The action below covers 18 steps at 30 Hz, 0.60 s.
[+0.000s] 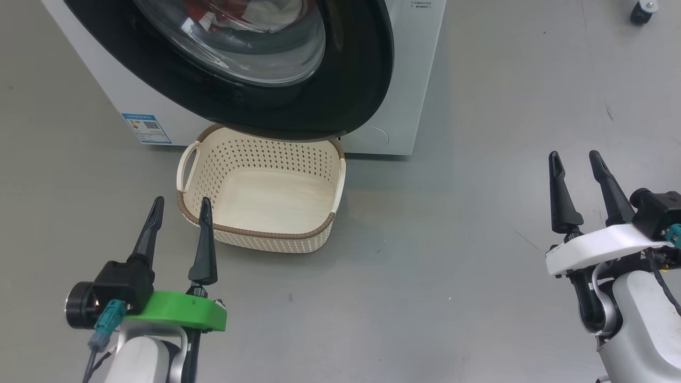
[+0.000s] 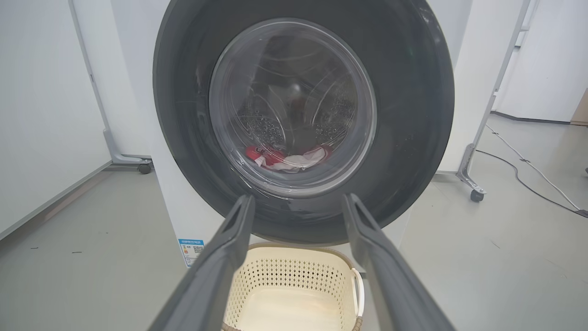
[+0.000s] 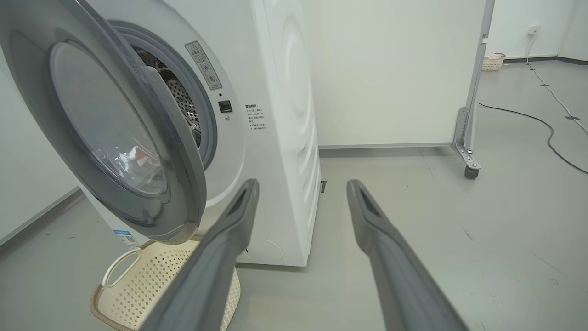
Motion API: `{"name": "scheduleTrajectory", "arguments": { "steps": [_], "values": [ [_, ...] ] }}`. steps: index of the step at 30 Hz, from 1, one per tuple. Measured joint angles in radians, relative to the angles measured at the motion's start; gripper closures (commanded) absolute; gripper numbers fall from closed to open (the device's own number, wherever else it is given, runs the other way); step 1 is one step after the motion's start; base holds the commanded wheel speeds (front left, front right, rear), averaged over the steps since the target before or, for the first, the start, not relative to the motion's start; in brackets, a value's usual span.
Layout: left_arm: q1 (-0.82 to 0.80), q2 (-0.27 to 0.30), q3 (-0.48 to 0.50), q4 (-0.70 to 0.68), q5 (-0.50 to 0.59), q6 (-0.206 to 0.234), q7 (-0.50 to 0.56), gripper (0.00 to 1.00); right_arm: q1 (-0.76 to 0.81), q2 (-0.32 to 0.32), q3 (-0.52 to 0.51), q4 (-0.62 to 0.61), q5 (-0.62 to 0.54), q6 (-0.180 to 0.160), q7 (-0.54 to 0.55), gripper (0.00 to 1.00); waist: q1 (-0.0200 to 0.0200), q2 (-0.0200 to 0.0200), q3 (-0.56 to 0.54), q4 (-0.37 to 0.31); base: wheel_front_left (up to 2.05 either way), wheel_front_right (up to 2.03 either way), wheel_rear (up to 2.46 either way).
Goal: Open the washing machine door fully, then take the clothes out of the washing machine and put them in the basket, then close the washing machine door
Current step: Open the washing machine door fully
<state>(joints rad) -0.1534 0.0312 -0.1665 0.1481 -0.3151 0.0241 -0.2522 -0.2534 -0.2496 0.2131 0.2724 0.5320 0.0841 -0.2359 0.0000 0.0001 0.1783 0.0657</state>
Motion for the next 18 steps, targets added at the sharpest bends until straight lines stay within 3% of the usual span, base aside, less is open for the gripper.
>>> {"name": "scheduleTrajectory", "arguments": {
  "steps": [18],
  "values": [
    [0.016, 0.000, -0.002, -0.001, 0.000, -0.003, 0.000, 0.00, 0.039, 0.012, -0.007, -0.026, -0.021, 0.000, -0.008, 0.00, 0.0000, 0.0000, -0.001, 0.010, 0.00, 0.00, 0.00]
  ]
}}
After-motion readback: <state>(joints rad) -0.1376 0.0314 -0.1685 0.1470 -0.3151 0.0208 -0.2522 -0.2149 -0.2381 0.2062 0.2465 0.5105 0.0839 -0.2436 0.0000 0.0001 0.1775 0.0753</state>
